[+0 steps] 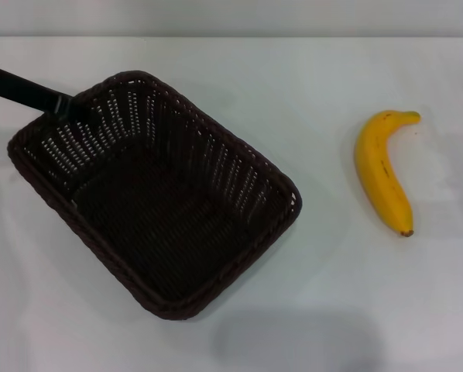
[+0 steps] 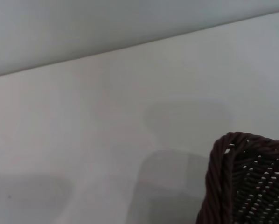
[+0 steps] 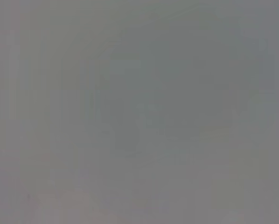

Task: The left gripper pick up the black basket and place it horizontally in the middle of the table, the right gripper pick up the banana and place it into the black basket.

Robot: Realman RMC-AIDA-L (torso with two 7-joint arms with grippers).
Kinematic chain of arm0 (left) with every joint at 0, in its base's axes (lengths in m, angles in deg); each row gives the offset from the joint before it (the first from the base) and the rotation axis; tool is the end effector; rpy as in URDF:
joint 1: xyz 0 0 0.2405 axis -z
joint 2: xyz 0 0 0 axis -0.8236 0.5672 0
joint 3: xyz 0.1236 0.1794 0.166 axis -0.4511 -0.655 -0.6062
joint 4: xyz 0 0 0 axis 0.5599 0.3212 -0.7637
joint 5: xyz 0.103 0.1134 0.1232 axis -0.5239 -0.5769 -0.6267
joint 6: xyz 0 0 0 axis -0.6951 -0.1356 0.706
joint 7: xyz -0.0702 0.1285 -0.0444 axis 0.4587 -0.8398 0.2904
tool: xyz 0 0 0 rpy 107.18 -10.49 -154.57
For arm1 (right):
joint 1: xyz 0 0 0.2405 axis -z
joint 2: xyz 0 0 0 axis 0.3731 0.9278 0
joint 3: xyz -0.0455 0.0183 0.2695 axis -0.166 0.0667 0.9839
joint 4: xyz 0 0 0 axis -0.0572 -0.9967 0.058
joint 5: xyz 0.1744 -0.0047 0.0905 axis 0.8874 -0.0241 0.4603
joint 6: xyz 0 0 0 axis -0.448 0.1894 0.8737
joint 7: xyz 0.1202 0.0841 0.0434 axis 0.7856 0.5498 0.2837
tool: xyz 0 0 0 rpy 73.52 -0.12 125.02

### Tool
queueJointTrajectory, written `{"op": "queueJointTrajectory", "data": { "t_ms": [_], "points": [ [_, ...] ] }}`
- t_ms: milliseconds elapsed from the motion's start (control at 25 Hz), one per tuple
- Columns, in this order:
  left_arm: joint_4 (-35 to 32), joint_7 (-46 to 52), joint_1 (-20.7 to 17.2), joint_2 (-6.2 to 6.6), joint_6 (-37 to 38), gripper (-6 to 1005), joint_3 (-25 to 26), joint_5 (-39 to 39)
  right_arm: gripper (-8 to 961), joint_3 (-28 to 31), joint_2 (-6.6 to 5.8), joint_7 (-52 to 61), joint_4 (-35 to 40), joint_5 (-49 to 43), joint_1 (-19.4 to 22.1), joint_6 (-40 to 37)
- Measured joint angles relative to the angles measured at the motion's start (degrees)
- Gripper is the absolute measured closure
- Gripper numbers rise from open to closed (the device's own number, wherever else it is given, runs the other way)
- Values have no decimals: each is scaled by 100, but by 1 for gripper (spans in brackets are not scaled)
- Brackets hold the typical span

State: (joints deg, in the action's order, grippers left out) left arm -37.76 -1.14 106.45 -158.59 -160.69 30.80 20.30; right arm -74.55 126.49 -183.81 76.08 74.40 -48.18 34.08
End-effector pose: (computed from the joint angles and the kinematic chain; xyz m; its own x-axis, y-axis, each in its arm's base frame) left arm -0.2627 0.4419 0.0527 0.6202 0.7746 0.1235 0.7460 -0.5339 -0.3980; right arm 0.3619 0.3498 0.0490 0.6629 0.1087 -0.7408 -0.7427 -0.0295 -0.6690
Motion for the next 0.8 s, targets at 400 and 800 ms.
{"op": "queueJointTrajectory", "data": {
  "t_ms": [400, 800],
  "points": [
    [-4, -123, -357, 233, -624, 792, 76, 493, 228, 55, -26, 0, 0, 30, 84, -50],
    [40, -330, -1139, 462, -728, 827, 118, 2213, 229, 53, -46, -7, 54, 45, 69, -255]
  ]
}}
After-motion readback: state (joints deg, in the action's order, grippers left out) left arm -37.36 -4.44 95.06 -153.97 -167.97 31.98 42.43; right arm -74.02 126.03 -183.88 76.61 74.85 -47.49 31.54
